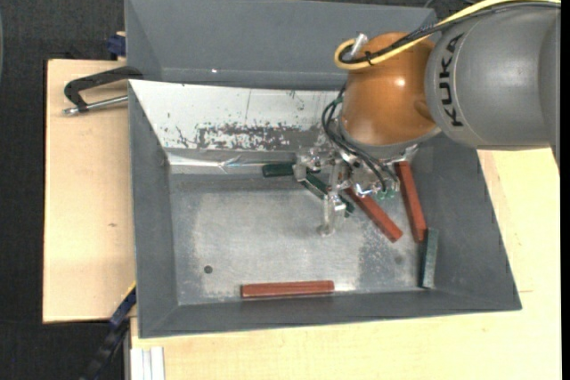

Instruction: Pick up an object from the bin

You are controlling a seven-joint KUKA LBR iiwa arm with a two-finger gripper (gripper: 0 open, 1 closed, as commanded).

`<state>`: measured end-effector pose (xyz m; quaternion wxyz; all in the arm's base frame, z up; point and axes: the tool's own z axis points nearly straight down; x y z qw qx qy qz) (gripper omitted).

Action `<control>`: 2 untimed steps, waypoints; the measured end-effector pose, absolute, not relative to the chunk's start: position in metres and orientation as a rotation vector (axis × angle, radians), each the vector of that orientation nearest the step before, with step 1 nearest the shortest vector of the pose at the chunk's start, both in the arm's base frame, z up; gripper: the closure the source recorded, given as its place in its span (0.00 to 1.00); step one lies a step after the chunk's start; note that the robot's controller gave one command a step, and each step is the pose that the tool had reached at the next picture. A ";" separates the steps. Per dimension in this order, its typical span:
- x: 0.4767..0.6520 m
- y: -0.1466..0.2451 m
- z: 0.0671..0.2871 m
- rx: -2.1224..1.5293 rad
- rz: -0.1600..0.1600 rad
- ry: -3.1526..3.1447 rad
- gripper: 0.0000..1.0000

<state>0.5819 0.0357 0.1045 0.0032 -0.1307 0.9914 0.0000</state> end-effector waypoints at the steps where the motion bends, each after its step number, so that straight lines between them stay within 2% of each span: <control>1: 0.583 0.038 0.104 -0.389 0.000 3.112 0.00; 2: 0.585 0.002 0.114 -0.535 0.003 3.089 0.00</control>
Offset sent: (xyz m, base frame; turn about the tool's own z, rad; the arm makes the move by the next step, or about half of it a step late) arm 0.0020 -0.0596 0.0140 -0.1163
